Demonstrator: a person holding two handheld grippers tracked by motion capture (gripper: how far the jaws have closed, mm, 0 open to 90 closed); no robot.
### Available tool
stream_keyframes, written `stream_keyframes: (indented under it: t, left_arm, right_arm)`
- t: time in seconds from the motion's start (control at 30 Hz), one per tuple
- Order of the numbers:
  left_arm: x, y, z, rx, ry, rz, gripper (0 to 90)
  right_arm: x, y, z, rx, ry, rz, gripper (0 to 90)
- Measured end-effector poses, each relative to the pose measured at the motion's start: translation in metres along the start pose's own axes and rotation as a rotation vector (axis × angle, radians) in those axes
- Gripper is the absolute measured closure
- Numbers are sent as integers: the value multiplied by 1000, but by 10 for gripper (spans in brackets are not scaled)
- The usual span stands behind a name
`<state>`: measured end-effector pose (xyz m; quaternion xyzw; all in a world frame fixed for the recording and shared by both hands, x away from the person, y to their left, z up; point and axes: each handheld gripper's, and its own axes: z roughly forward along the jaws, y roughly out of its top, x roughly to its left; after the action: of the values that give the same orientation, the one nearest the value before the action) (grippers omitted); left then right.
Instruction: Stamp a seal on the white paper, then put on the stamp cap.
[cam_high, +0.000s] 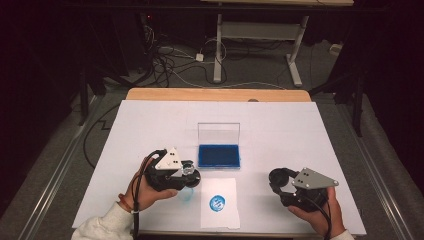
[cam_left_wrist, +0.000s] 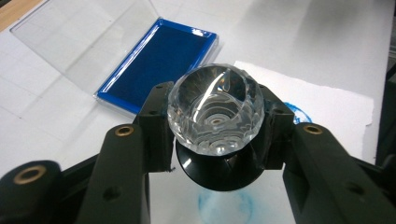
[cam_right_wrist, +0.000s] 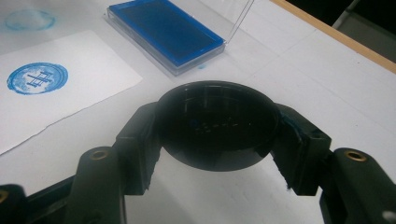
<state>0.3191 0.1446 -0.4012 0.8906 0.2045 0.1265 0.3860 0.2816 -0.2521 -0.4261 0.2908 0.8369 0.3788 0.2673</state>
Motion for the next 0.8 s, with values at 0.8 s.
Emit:
stream_keyframes:
  t: [0.8]
  left_arm:
    - [7,-8,-6,4,23,-27,546]
  right_arm:
    - [3,1,9,14,33,-22,389]
